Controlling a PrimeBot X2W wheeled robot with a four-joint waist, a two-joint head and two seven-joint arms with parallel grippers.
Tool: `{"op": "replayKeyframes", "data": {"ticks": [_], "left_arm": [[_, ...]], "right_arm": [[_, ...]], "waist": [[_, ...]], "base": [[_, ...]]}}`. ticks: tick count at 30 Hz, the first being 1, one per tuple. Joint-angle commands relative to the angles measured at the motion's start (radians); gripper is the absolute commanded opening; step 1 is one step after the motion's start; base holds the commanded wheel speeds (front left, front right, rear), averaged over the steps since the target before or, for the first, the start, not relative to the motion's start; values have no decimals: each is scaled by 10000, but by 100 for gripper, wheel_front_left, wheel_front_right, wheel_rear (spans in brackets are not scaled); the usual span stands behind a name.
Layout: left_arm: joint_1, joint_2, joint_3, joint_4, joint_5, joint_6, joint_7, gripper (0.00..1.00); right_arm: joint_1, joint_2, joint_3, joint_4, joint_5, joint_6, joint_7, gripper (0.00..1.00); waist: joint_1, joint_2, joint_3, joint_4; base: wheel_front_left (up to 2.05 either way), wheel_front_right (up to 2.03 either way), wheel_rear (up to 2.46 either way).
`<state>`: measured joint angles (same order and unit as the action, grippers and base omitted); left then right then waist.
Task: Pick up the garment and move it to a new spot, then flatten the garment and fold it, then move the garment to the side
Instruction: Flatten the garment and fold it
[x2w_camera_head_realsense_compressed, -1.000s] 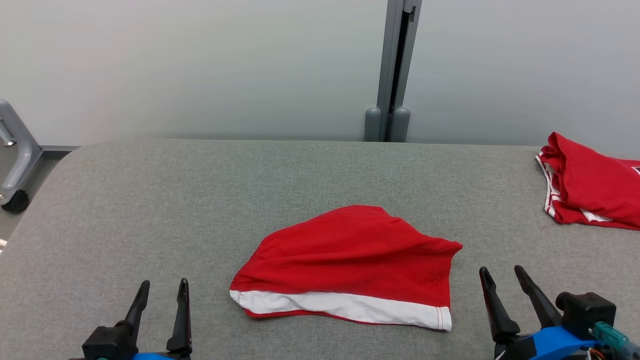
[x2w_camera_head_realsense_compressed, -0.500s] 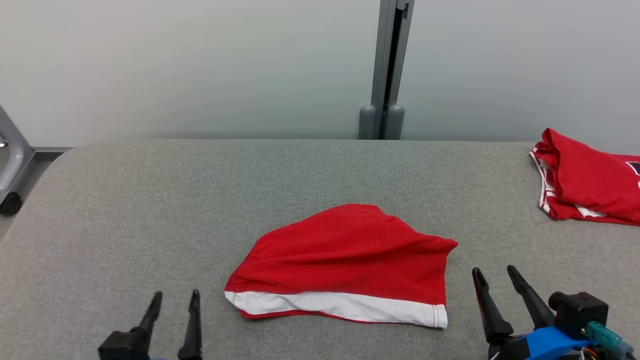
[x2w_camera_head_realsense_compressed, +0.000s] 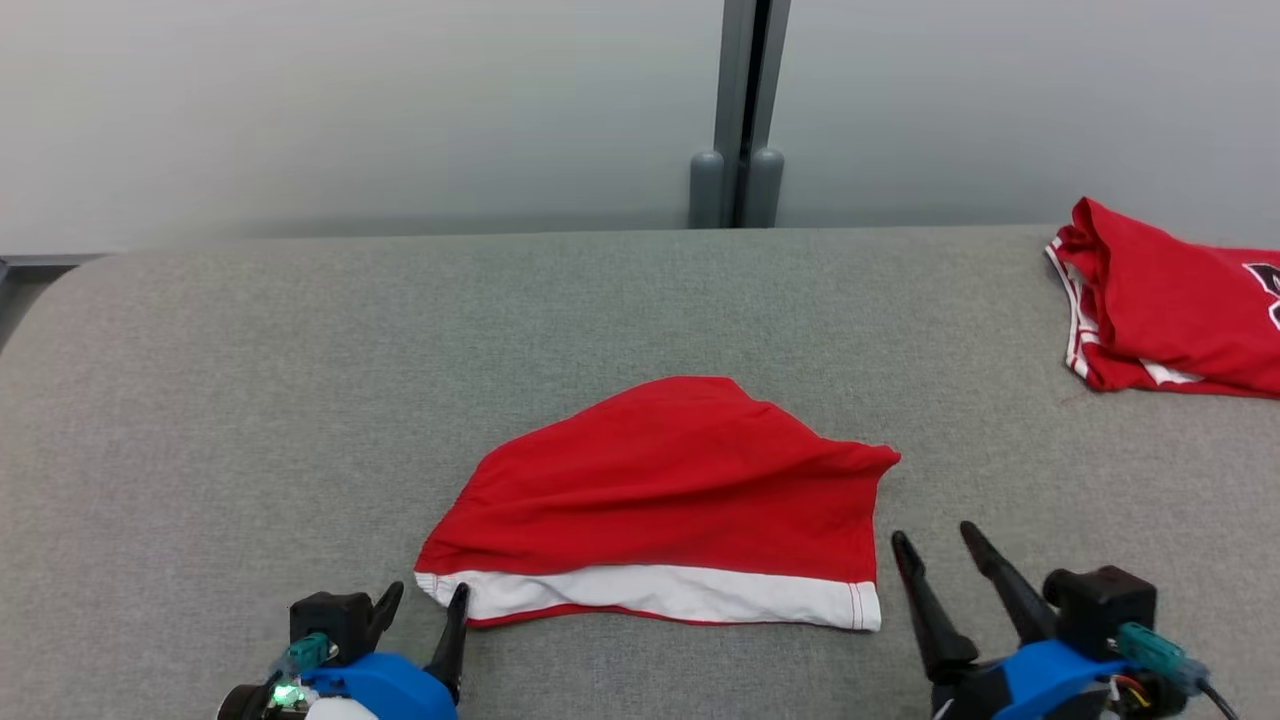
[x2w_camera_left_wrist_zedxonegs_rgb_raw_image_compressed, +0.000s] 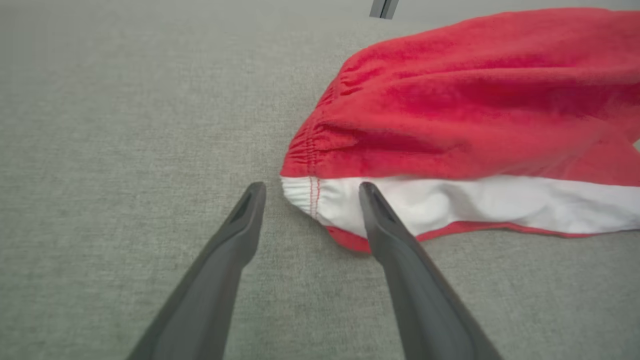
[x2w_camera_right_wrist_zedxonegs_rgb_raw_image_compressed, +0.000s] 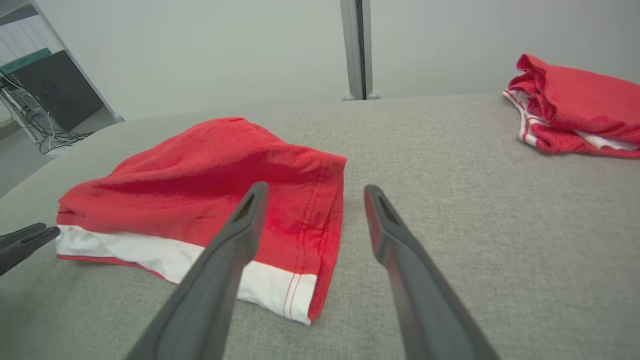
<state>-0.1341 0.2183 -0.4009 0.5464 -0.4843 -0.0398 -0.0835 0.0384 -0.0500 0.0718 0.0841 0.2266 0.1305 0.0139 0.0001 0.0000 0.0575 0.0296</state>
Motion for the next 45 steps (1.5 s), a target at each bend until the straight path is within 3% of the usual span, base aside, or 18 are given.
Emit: {"op": "replayKeyframes", "data": {"ticks": [1,5,6,7,24,38,41,45], "left_arm": [[-244,1,-17,275,-34,-22,96,100],[-696,-96,128,1146,-175,101,177,100],[-790,-121,140,1299,-160,110,123,24],[-859,-149,179,1450,-203,128,85,0],[-1685,-500,-214,2839,-261,-471,-760,0],[-2135,-630,-430,3753,-484,-752,-1285,0],[-2214,-645,-442,3787,-544,-785,-1388,0],[-2262,-688,-425,3715,-641,-833,-1541,0]], "right_arm": [[-207,-12,177,78,-21,5,73,100],[-392,-23,949,557,331,3,709,100],[-436,-21,1107,660,404,5,848,100],[-464,-20,1232,784,508,5,986,100],[-855,-22,1340,1966,857,5,2297,100],[-1480,-22,1972,2615,1052,5,2504,100],[-1710,-25,2062,2659,1150,5,2242,0],[-1833,-25,1901,2625,985,5,1878,0]], "waist": [[-1,0,60,-48],[-1,0,272,-227],[-1,0,304,-242],[-1,0,325,-250],[-1,0,605,-63],[-1,0,616,-12],[-1,0,649,-15],[-1,0,625,-3]], "base": [[0,0,0],[0,0,0],[0,0,0],[0,0,0],[0,0,0],[0,0,0],[0,0,0],[0,0,0]]}}
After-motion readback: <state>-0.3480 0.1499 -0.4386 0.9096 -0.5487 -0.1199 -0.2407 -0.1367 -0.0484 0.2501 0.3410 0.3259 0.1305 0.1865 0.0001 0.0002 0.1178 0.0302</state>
